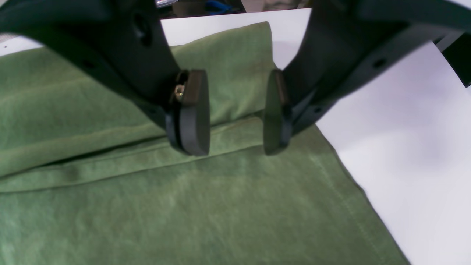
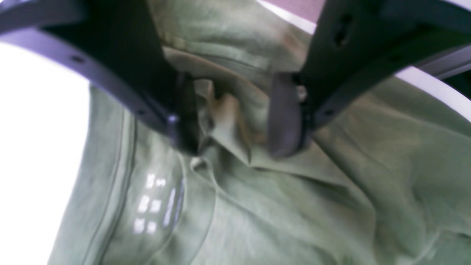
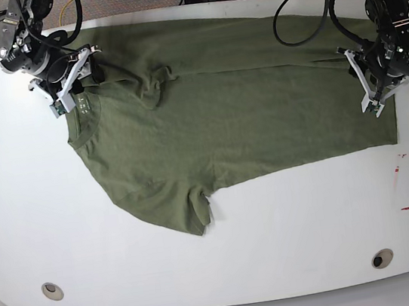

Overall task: Fold the T-shirt properly
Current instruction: 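Adjust the right gripper's grasp near the shirt collar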

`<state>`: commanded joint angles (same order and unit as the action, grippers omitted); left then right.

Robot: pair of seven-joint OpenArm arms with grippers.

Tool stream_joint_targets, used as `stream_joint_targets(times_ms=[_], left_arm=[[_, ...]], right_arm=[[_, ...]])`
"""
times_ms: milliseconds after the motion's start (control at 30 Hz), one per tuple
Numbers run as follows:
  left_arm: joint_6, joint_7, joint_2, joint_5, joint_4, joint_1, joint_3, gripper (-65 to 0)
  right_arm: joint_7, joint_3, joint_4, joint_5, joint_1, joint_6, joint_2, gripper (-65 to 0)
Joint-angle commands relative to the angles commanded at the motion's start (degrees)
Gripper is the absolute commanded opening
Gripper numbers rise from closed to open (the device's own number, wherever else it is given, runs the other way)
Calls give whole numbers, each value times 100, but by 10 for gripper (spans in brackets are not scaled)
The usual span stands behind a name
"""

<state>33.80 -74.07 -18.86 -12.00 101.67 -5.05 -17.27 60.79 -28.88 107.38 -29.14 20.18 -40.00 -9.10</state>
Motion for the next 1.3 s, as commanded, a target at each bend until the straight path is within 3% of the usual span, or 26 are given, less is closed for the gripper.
stream_joint_targets(times_ms=[633,733,933,1300], left_arm=[[0,0,-18,0,0,0,0,-425],[0,0,-18,0,0,0,0,-425],[0,0,-18,0,0,0,0,-425],[0,0,-9,0,-9,-9,0,-425]], right_arm=[[0,-9,-492,44,-510,0,9,-317],[-18,-26,-782,44,-527,0,-9,-371],[-26,-26,-888,44,-589,0,-18,-599],[-9,-9,-387,35,-475,0,-18,-625]])
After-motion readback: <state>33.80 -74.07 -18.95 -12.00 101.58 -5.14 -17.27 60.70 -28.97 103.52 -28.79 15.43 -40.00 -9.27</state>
